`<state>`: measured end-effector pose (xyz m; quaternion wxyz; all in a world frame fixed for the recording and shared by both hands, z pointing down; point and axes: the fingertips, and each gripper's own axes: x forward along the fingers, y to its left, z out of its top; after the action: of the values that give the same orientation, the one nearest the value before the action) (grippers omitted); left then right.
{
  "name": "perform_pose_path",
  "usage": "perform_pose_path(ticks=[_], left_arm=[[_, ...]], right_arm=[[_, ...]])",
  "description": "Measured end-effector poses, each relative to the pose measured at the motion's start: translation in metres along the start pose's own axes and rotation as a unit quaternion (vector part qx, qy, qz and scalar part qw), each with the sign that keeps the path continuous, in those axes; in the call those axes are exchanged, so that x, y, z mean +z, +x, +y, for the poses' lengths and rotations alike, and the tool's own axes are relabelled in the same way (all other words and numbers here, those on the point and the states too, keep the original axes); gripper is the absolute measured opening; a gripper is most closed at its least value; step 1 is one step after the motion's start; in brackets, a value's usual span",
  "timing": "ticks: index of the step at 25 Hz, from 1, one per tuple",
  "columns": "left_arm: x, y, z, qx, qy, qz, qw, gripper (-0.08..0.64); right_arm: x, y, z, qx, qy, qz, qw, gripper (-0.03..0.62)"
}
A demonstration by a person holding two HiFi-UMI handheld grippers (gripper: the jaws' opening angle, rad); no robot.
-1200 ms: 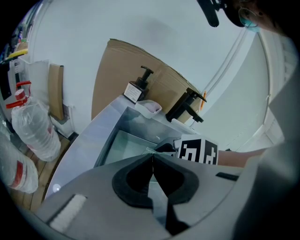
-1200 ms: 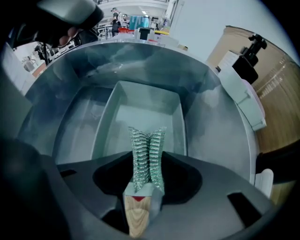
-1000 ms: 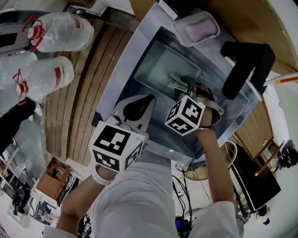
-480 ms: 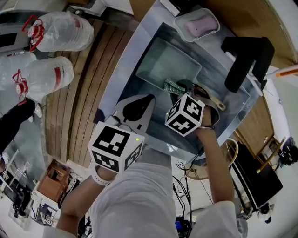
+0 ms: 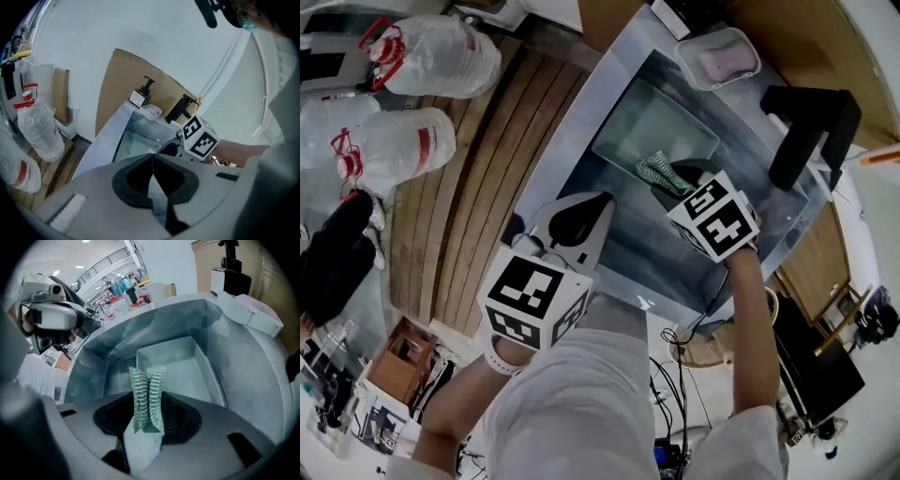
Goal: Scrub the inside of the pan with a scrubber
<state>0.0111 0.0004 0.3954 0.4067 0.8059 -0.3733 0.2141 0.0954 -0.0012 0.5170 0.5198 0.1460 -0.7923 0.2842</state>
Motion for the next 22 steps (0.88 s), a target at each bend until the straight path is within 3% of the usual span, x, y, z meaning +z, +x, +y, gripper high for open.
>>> perform_pose_path(ticks=[2,5,10,15,22], left_arm=[[0.002,-0.003,0.003,0.003,-0.003,-0.004,1.0000,0.006],[0.004,-0.006,0.005,0.002,-0.007,-0.007,0.9999,0.006],[0.008,-0.004,0.009,0.002,-0.005,-0.010,0.9999,0.006],[0.009,-0.005,0.014,0.009,-0.009,-0.010,0.9999,0.006],[0.010,-0.001,0.017,0.014,-0.014,-0.010,0.9998,0.006]], right_arm=[[0.005,-0.004,-0.008,-0.021,0.005,-0.003,1.000,0.152],[0.009,-0.005,-0.027,-0.084,0.000,0.009,0.996,0.158],[0.020,-0.003,-0.054,-0.165,-0.058,0.032,0.984,0.164],[0.033,0.004,-0.073,-0.200,-0.072,0.029,0.977,0.166],[0.047,0.007,-0.092,-0.214,-0.084,0.020,0.973,0.166]])
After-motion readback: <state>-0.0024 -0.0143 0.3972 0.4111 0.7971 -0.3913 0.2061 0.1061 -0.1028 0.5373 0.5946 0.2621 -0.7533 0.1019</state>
